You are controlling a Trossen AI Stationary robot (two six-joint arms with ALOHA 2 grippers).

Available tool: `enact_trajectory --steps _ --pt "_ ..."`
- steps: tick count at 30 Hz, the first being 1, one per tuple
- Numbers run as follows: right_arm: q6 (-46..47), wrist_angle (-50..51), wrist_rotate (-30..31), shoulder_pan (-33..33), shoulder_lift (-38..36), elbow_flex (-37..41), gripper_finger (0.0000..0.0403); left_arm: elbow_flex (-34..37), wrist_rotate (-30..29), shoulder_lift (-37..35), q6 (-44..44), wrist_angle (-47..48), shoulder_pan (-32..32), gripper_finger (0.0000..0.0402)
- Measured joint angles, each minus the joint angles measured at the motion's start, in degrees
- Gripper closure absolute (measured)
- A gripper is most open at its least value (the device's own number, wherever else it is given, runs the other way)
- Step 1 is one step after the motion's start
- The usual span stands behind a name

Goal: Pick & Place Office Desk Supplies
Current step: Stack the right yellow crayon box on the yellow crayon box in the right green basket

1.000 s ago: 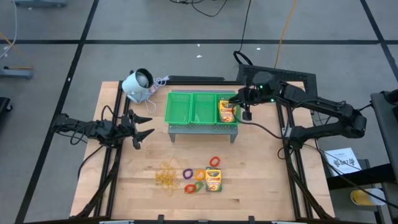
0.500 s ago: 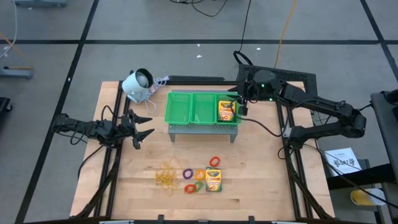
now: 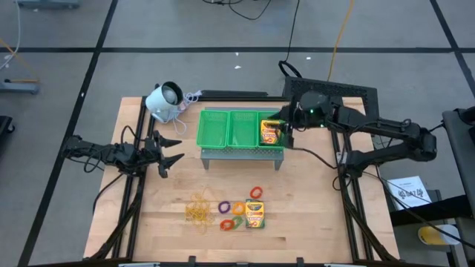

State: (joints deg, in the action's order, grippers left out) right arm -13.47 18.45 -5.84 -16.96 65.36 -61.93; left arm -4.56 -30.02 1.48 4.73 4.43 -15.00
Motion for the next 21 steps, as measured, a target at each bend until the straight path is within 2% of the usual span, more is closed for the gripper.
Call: enact_trajectory --steps 2,6,9,15,21 --pt "-2.95 3.3 2.52 2.56 0.01 0.0 0.0279 0.01 0.02 0.02 0.0 0.01 -0.02 0.0131" --pt "-6.82 7.86 15.43 8.58 1.17 0.02 0.0247 -0.01 0.02 0.0 0.0 0.01 -0.02 0.0131" --pt "-7.23 7.54 21.46 12.01 1.09 0.07 0.0225 0.0 0.02 0.02 0.0 -0.01 -0.01 0.0131" --pt "-4.32 7.14 23.79 14.69 0.5 0.04 0.0195 -0.01 0.01 0.01 0.0 -0.01 0.0 0.0131" --pt "-3.35 10.13 23.75 14.83 1.17 0.04 0.0186 -0.01 0.0 0.0 0.0 -0.01 -0.02 0.0131"
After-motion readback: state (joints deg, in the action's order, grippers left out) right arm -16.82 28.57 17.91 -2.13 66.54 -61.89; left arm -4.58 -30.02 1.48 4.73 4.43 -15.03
